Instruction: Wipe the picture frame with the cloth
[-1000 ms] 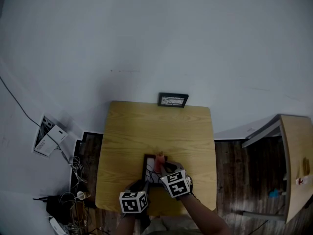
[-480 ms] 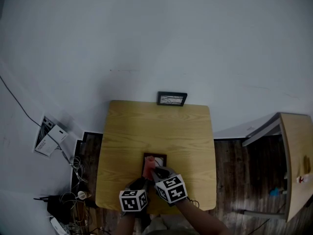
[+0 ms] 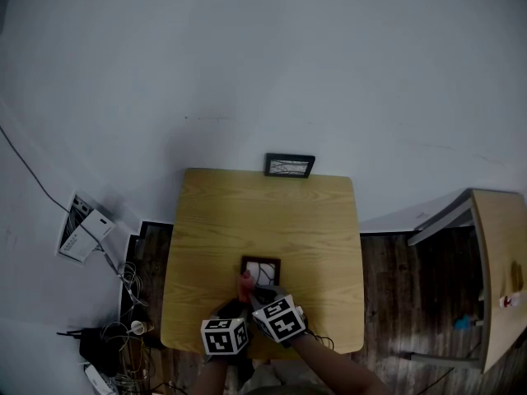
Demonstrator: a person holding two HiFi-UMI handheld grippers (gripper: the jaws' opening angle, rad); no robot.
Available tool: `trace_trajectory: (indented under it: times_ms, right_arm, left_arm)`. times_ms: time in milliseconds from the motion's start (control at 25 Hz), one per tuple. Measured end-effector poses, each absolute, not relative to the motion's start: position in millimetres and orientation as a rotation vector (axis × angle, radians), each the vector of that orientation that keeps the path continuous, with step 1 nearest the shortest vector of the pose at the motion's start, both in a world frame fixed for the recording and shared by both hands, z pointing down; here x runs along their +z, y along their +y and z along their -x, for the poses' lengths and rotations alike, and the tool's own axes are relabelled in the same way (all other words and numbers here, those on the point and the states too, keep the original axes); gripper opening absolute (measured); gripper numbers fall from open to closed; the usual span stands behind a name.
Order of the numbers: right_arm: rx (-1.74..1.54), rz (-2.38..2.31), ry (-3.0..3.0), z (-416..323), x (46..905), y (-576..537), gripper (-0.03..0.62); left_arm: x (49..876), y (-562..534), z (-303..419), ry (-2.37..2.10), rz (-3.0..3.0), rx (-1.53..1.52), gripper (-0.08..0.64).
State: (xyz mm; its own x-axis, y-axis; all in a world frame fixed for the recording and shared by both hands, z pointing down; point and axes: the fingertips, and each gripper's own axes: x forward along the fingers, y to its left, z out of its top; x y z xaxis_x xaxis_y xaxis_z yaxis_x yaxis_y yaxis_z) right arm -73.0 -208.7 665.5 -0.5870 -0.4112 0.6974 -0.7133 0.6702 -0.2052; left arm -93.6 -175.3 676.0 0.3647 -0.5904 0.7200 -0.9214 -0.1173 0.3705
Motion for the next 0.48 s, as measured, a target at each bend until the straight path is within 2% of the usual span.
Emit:
trace_trajectory:
  times_ms: [480]
  right_arm:
    - [0.595, -0.772, -2.182, 74.4, 668.0, -201.5, 0.017]
  left_arm:
    - [675.9, -175.3, 94.8, -1.336, -1.810, 0.515, 0.126]
